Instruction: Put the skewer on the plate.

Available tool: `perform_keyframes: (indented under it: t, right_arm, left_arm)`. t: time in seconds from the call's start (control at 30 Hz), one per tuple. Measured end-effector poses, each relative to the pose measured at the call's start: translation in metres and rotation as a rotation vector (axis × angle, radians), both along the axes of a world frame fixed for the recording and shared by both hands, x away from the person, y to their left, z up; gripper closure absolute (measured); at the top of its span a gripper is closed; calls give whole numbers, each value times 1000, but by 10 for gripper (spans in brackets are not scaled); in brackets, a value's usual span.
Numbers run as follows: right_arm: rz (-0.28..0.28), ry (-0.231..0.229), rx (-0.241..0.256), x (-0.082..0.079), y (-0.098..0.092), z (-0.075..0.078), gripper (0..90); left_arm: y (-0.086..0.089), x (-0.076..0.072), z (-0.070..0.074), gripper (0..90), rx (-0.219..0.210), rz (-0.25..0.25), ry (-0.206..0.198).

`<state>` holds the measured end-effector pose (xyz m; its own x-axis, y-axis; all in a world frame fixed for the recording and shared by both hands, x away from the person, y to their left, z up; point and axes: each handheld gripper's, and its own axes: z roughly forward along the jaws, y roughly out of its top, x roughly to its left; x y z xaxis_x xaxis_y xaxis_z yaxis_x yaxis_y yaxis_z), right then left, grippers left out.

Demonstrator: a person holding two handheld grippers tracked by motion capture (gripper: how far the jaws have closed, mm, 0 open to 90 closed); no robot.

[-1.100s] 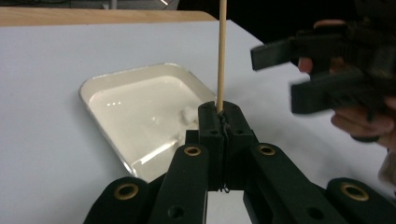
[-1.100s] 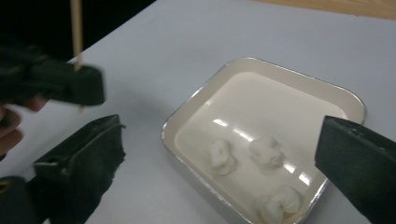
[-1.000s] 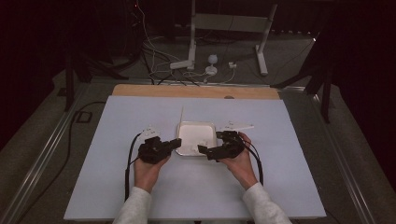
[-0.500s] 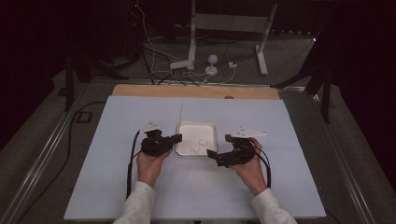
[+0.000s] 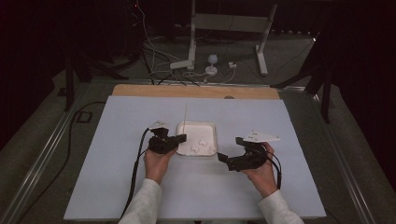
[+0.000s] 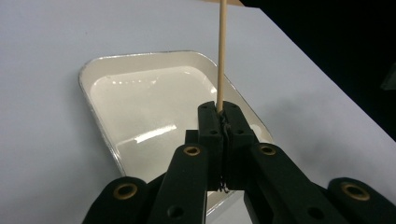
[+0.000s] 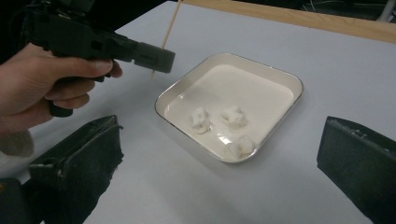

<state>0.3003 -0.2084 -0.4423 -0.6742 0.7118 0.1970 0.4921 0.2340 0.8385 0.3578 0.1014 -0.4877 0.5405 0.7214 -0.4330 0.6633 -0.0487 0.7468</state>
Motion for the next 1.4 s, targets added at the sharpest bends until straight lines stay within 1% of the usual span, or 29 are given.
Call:
perform_keyframes:
  t: [0.2,0.37,0.43,0.6,0.8,0.87,0.97,1.03,1.1,1.17,1.27,1.33,1.37,1.4]
  right_arm:
    - [-10,-5,2,-2,-7,2,0]
    - [-12,-3,-2,-3,-8,1,0]
    - [-9,-2,-3,-3,-7,0,0]
    - [-5,-1,-9,-4,-7,0,0]
    - [-7,-2,-11,-4,-7,0,0]
    - [-5,-3,-11,-4,-7,0,0]
    - [-5,-4,-12,-4,-7,0,0]
    - [-4,-2,-12,-4,-7,0,0]
    - [-3,-1,-12,-4,-7,0,0]
    - [-2,-1,-15,-4,-6,0,0]
    - [-3,0,-13,-4,-7,-1,0]
    - [-4,0,-12,-4,-8,-1,0]
    - [-5,-1,-11,-4,-8,-1,0]
    - [-7,-2,-10,-4,-9,-1,0]
  left_arm:
    - [-9,4,-11,894,16,11,34]
    - [-15,6,-17,893,32,17,57]
    - [-16,5,-20,893,36,32,59]
    - [-16,3,-28,892,33,71,90]
    - [-15,1,-34,886,40,92,114]
    - [-14,1,-34,877,33,102,115]
    - [-14,-1,-34,821,27,110,118]
    - [-14,-2,-34,775,30,113,114]
    - [-14,-3,-33,714,30,105,111]
    - [-14,-3,-32,640,14,102,106]
    - [-12,-5,-28,508,-22,87,80]
    - [-9,-6,-24,440,-47,74,59]
    - [-8,-8,-22,402,-49,71,45]
    - [-6,-9,-19,341,-48,73,34]
